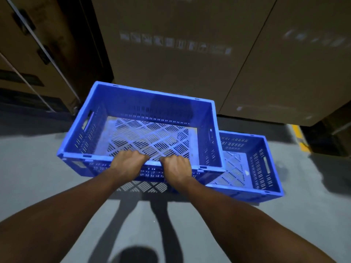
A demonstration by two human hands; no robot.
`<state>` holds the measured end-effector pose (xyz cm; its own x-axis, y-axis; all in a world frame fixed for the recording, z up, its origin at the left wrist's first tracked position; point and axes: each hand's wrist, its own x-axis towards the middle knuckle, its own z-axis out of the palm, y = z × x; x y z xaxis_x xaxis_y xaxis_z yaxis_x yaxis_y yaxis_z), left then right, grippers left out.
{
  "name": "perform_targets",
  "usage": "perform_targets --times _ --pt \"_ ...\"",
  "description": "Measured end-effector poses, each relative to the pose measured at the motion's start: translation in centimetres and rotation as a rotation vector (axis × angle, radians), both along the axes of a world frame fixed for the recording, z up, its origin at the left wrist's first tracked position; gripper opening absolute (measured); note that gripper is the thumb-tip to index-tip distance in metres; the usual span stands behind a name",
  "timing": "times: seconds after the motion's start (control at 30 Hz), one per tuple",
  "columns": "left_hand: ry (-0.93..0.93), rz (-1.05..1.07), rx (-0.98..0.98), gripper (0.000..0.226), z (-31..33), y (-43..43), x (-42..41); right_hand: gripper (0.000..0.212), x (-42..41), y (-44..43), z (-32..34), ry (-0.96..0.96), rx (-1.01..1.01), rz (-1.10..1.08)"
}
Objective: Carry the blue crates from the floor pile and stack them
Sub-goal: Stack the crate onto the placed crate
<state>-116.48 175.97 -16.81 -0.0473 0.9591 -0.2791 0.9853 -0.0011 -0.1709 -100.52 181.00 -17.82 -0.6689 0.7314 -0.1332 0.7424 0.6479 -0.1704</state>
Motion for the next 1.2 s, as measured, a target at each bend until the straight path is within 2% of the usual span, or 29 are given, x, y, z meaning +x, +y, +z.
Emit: perform_targets --times 0.23,0.63,1.2 --pt "-0.037 0.0 -0.021 0.028 -3.9 1.9 0.0 0.022 0.3 1.6 -3.1 -0.026 0.014 -0.013" --pt "-0.113 -0.039 -0.081 0.029 -4.3 3.8 0.3 0.021 1.4 3.4 -3.4 -0.027 0.019 -0.045" --pt "-0.137 -0.08 -0.074 0.028 -3.4 6.9 8.6 0.015 8.9 5.8 -4.3 -0.048 0.017 -0.196"
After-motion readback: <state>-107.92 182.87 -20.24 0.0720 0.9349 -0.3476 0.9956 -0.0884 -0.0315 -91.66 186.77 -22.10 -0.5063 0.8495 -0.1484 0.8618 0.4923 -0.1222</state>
